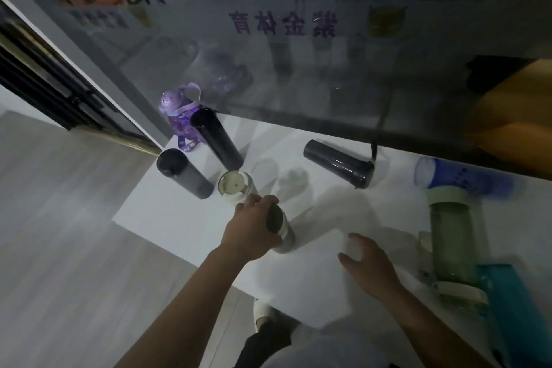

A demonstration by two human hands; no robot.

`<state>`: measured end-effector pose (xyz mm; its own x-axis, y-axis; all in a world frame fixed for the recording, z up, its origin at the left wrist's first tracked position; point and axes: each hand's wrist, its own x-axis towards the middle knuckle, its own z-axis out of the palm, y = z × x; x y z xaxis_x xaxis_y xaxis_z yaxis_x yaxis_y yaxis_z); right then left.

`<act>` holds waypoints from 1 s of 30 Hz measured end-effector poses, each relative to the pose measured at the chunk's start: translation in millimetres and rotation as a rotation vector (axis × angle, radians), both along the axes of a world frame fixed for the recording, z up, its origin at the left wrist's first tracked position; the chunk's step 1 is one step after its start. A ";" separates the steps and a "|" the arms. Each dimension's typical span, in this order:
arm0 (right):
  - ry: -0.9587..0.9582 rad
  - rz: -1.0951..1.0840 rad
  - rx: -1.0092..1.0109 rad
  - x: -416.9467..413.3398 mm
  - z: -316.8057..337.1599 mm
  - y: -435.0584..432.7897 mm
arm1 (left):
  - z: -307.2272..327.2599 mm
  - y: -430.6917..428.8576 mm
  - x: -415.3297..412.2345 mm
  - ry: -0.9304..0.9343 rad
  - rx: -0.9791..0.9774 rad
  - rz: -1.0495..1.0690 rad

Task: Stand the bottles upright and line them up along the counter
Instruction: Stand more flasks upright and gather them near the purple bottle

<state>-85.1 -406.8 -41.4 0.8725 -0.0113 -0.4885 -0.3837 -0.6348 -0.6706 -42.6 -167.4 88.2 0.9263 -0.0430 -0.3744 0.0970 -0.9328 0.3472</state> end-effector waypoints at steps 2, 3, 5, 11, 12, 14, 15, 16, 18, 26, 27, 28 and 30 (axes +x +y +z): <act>0.002 -0.020 0.003 0.7 1.8 -2.1 | -0.3 -1.9 -2.0 0.010 0.011 -0.048; -0.001 -0.032 0.003 2.8 3.5 -3.4 | 0.3 -2.3 -2.9 0.002 0.012 -0.068; -0.026 -0.059 0.005 11.7 9.0 -8.0 | -0.1 -0.7 -4.7 -0.012 0.002 -0.083; -0.158 -0.111 -0.071 81.7 35.2 -24.9 | -3.9 7.8 -18.5 -0.086 -0.220 0.010; -0.183 -0.092 -0.118 96.8 37.5 -26.6 | -4.9 7.7 -23.7 -0.109 -0.273 0.055; -0.211 -0.029 -0.235 126.4 41.1 -27.2 | -8.1 5.9 -35.4 -0.184 -0.337 0.132; -0.213 0.012 -0.302 139.5 43.0 -26.1 | -11.1 4.7 -41.5 -0.226 -0.335 0.147; -0.208 0.056 -0.369 151.7 42.2 -25.2 | -14.0 3.7 -47.2 -0.257 -0.310 0.149; -0.185 0.147 -0.498 168.8 39.1 -23.3 | -20.6 3.2 -57.1 -0.311 -0.210 0.111; -0.164 0.195 -0.627 175.8 19.6 -15.9 | -31.0 7.1 -74.5 -0.245 -0.001 -0.003; -0.168 0.193 -0.616 175.4 23.5 -14.4 | -31.0 7.9 -74.0 -0.242 -0.002 -0.005; -0.179 0.189 -0.591 175.7 28.3 -13.6 | -31.1 8.5 -73.5 -0.241 -0.007 -0.005; -0.248 0.180 -0.503 177.9 43.5 -12.5 | -31.2 9.0 -72.4 -0.250 -0.018 -0.003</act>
